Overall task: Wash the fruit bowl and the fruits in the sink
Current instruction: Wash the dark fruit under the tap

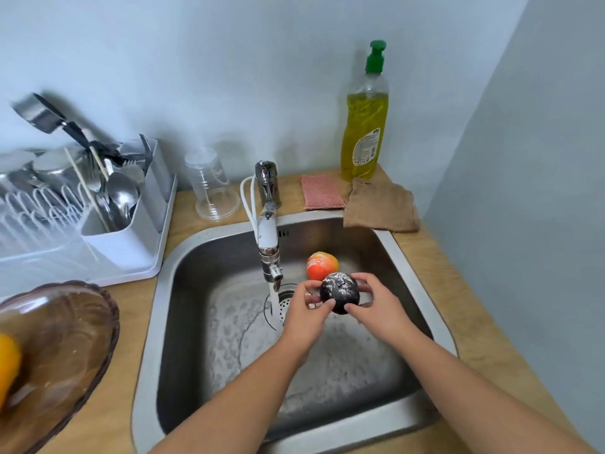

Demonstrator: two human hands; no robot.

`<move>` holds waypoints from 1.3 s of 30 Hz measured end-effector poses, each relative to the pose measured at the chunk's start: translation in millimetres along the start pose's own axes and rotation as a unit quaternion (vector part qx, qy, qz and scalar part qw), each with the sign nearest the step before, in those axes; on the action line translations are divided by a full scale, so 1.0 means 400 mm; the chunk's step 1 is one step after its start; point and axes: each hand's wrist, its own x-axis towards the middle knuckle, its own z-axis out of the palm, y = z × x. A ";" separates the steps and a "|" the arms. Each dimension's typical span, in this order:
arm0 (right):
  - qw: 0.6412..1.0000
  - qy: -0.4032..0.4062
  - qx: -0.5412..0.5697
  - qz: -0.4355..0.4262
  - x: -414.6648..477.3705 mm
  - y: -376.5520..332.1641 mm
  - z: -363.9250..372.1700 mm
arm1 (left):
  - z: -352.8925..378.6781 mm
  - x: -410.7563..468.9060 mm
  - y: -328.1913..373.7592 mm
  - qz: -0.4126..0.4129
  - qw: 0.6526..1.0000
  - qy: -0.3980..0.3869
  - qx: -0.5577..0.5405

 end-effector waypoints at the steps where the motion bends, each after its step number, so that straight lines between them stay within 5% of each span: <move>1: 1.000 -0.009 0.009 -0.005 -0.014 -0.011 0.006 | -0.019 -0.016 0.003 -0.003 1.000 -0.002 -0.006; 14: 0.989 -0.122 0.070 -0.045 -0.050 -0.117 0.188 | -0.258 -0.110 -0.002 -0.022 0.998 0.036 -0.044; 39: 0.984 -0.124 0.104 -0.067 -0.074 -0.105 0.192 | -0.252 -0.108 0.007 -0.053 0.997 -0.007 -0.048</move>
